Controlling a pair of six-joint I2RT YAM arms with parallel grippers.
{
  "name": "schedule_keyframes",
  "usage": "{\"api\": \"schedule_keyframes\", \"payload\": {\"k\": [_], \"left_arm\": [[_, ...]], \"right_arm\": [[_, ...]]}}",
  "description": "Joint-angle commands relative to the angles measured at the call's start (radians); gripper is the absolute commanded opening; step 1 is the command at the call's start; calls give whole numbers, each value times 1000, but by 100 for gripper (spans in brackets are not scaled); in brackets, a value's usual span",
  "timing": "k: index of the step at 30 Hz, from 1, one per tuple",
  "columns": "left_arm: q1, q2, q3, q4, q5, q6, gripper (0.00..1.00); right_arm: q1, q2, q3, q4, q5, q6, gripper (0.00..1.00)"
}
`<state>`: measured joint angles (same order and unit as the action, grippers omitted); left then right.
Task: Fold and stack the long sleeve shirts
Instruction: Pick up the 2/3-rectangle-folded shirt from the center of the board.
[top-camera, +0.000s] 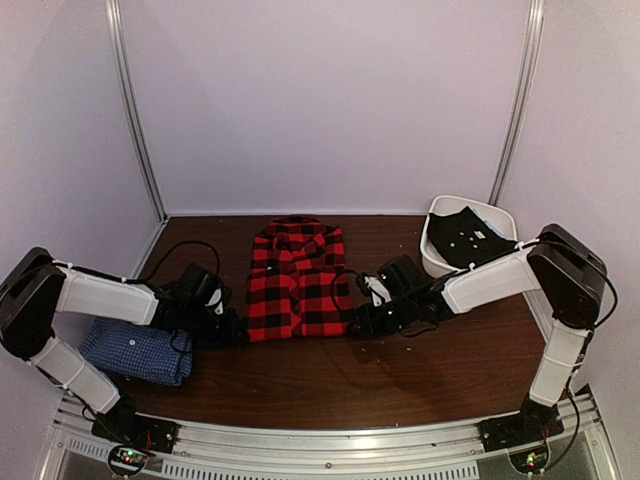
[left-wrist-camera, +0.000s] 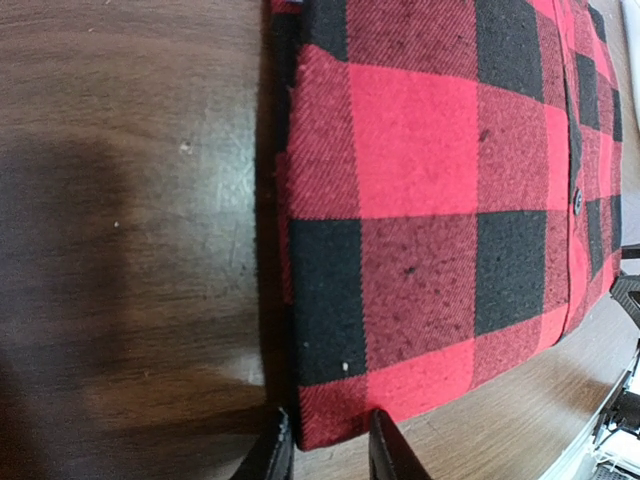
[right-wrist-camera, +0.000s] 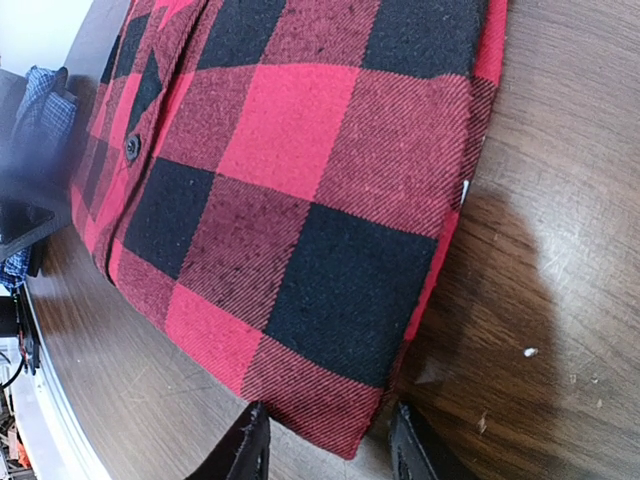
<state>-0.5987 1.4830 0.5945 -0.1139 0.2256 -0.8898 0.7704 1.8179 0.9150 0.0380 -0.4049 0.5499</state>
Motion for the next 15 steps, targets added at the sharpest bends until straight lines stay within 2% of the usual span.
{"api": "schedule_keyframes", "payload": {"k": [1, 15], "left_arm": [[-11, 17, 2, 36, 3, -8, 25], [-16, 19, 4, 39, 2, -11, 8]], "right_arm": [[7, -8, -28, 6, 47, 22, 42], [-1, -25, -76, 107, 30, 103, 38]]}}
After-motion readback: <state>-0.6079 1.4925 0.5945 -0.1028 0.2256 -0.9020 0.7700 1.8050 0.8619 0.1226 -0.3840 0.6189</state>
